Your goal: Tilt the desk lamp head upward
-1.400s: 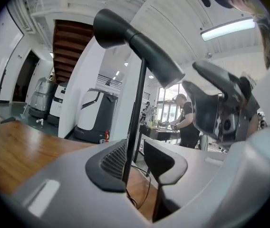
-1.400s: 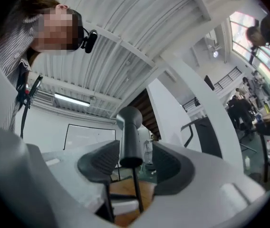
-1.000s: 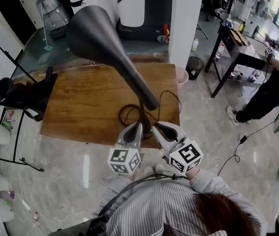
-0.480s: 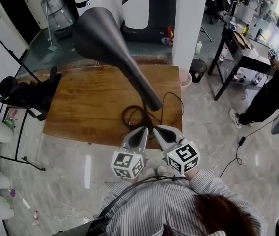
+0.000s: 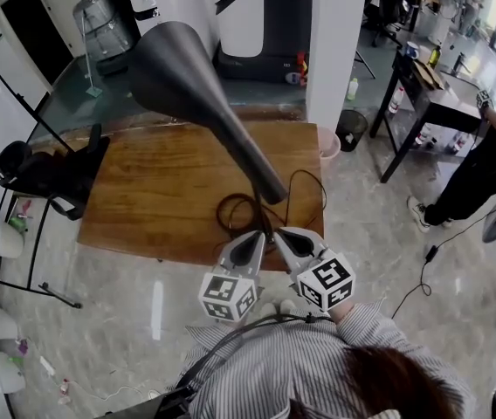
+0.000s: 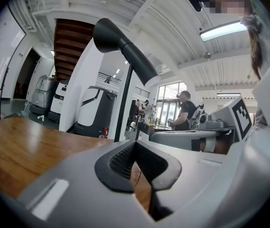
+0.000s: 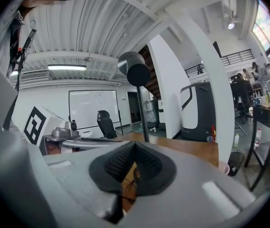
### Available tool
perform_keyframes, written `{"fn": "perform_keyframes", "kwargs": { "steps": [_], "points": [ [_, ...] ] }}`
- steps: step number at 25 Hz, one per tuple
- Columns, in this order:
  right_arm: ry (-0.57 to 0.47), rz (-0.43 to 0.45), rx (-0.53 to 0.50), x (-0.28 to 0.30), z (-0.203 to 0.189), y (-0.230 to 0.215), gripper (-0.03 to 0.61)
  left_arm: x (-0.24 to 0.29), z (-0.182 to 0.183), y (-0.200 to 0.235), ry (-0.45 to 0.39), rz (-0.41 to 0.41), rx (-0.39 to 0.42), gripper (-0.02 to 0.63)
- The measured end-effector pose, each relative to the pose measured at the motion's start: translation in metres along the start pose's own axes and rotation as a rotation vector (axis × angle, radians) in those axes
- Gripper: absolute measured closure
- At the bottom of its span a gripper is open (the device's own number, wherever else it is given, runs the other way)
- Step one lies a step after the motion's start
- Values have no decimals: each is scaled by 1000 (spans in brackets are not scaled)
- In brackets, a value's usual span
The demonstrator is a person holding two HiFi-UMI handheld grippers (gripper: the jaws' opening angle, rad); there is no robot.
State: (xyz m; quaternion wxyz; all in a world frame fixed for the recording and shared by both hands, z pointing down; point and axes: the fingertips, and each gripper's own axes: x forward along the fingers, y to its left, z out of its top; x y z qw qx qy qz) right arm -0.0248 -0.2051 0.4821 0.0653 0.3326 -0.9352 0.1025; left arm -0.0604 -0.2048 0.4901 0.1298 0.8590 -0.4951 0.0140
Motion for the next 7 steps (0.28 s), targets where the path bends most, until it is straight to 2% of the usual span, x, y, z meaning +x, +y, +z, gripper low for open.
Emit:
{"fn": "perform_keyframes", "kwargs": {
  "steps": [7],
  "points": [
    [-2,1,-5,1,3,0,577,2,3,0,1,2,21,609]
  ]
}}
